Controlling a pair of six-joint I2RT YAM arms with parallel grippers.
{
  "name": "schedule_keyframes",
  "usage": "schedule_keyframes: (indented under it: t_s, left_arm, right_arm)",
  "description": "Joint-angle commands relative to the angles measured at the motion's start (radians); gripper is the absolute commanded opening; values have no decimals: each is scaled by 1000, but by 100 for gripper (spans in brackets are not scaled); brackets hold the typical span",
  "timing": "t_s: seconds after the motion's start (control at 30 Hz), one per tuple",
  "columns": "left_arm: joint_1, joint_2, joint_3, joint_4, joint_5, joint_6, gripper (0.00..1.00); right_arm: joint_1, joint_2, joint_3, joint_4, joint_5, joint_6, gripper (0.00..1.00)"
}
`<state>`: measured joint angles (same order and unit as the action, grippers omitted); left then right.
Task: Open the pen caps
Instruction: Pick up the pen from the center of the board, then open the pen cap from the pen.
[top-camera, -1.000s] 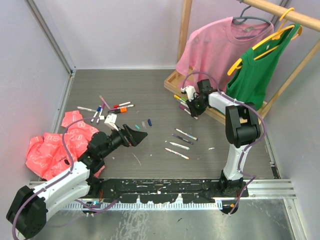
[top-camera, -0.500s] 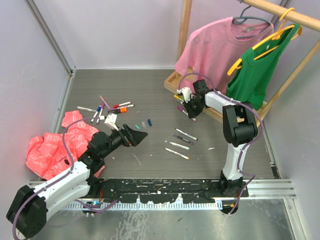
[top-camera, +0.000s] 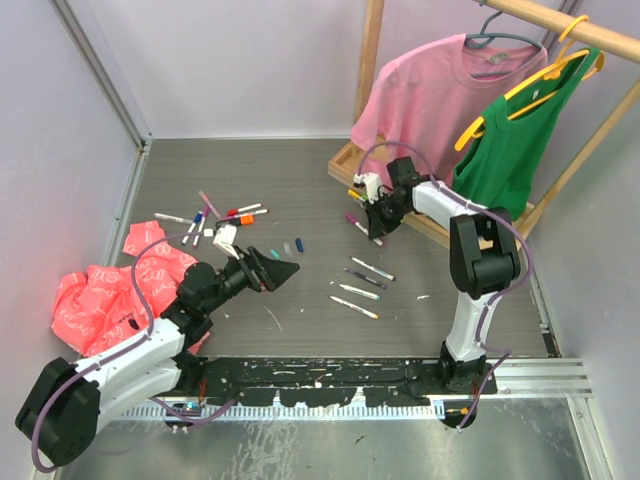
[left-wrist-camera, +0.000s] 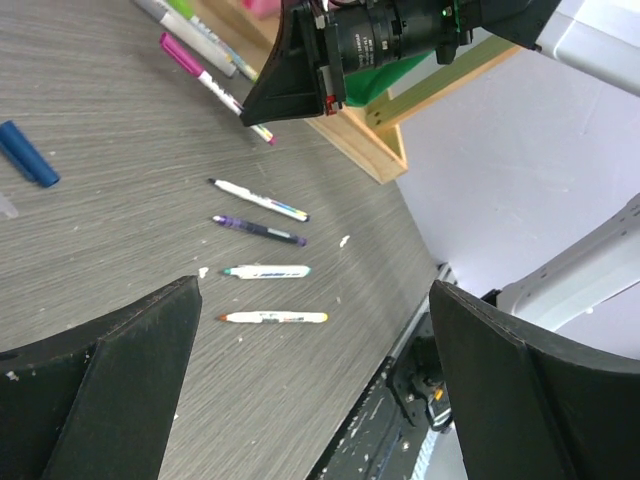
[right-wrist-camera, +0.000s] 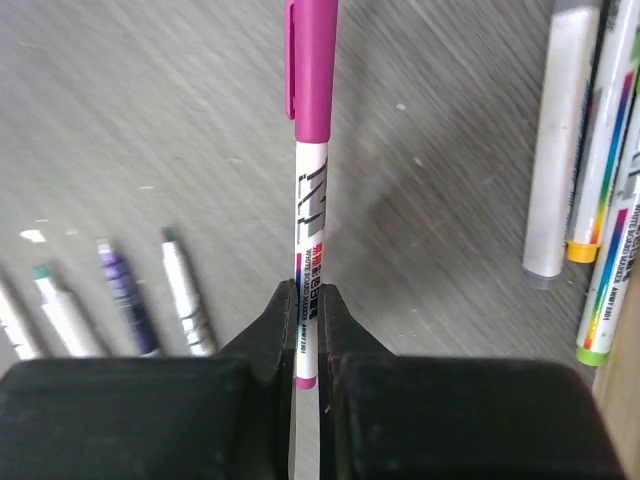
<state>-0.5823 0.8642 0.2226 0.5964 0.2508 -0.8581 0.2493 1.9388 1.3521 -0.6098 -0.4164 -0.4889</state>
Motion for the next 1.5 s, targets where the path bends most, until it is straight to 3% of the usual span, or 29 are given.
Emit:
schedule_keyframes:
  t_s: [0.0, 0.27, 0.47, 0.77, 1.0, 1.1, 1.47]
  left_arm:
    - [2, 0, 10, 165, 33, -30, 98]
    - [2, -16, 63, 281, 22, -55, 98]
    - [-8, 13, 130, 346, -7, -80, 98]
    - [-107, 150, 220, 387, -179, -64, 98]
    - [-152, 224, 273, 316, -316, -70, 99]
    - [-163, 248, 296, 314, -325, -71, 94]
    - [-186, 327, 321, 313, -347, -111, 62]
  right_arm:
    - [11, -166, 27, -30, -209, 59, 1]
    - [23, -371, -14, -29, -530, 171, 1]
    - [24, -469, -83, 2, -710, 144, 1]
    - [66, -480, -110, 9, -763, 131, 1]
    - [83, -483, -118, 10, -758, 124, 1]
    - [103, -473, -117, 10, -745, 122, 1]
    - [127, -460, -117, 7, -699, 112, 1]
